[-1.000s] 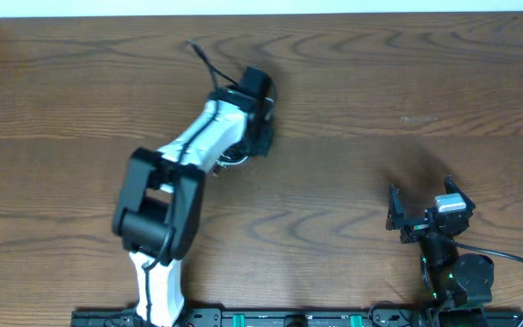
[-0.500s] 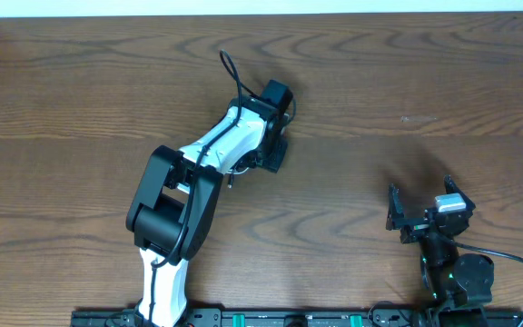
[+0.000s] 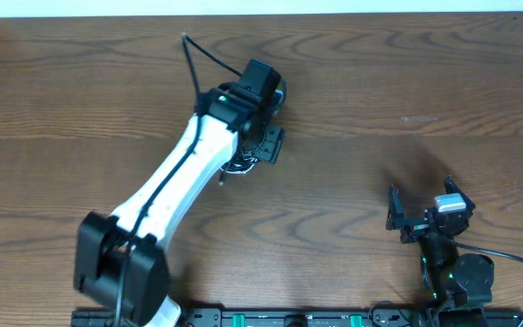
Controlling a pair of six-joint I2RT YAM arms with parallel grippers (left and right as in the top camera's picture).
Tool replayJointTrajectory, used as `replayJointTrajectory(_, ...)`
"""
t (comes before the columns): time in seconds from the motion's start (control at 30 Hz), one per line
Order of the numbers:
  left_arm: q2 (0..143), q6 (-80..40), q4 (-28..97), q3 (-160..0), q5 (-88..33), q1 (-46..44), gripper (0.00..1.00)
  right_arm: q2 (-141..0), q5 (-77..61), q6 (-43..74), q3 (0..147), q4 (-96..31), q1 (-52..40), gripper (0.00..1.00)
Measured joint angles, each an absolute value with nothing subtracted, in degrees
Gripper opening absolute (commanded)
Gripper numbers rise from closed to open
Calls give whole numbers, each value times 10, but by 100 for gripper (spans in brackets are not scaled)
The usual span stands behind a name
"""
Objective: Untangle cables
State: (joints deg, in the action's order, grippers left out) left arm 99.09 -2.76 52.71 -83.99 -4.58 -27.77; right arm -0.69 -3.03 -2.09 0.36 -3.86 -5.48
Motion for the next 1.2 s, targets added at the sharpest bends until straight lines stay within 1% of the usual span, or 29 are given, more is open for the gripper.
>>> replayJointTrajectory(0.13, 983, -21, 531, -840, -22, -275, 69, -7, -30, -21, 4, -39, -55, 99)
replayJointTrajectory(0.23, 983, -16, 538, -840, 4, -254, 69, -7, -30, -21, 4, -39, -55, 99)
replayJointTrajectory(0.37, 983, -15, 541, -840, 6, -187, 68, -7, -30, -21, 4, -39, -55, 99)
replayJointTrajectory(0.5, 983, -15, 537, -840, -34, -107, 67, -7, -30, -21, 4, -39, -55, 99)
replayJointTrajectory(0.53, 983, -15, 534, -840, -50, -88, 64, -7, -30, -21, 4, -39, -55, 99)
replayJointTrajectory(0.57, 983, -15, 529, -840, -66, -70, 57, -7, -30, -21, 4, -39, -55, 99)
replayJointTrajectory(0.63, 984, -15, 517, -840, -97, -42, 47, -7, -30, -21, 4, -39, -55, 99)
replayJointTrajectory(0.7, 987, -7, 507, -840, -118, -22, 44, -7, -30, -21, 4, -39, -55, 99)
replayJointTrajectory(0.8, 1002, 16, 501, -839, -138, -8, 43, -7, -30, -21, 4, -39, -55, 99)
replayJointTrajectory(1.07, 1079, 70, 493, -829, -165, -10, 43, -7, -30, -21, 4, -39, -55, 99)
replayJointTrajectory(1.2, 1112, 93, 480, -828, -200, -10, 43, -7, -30, -21, 4, -39, -55, 99)
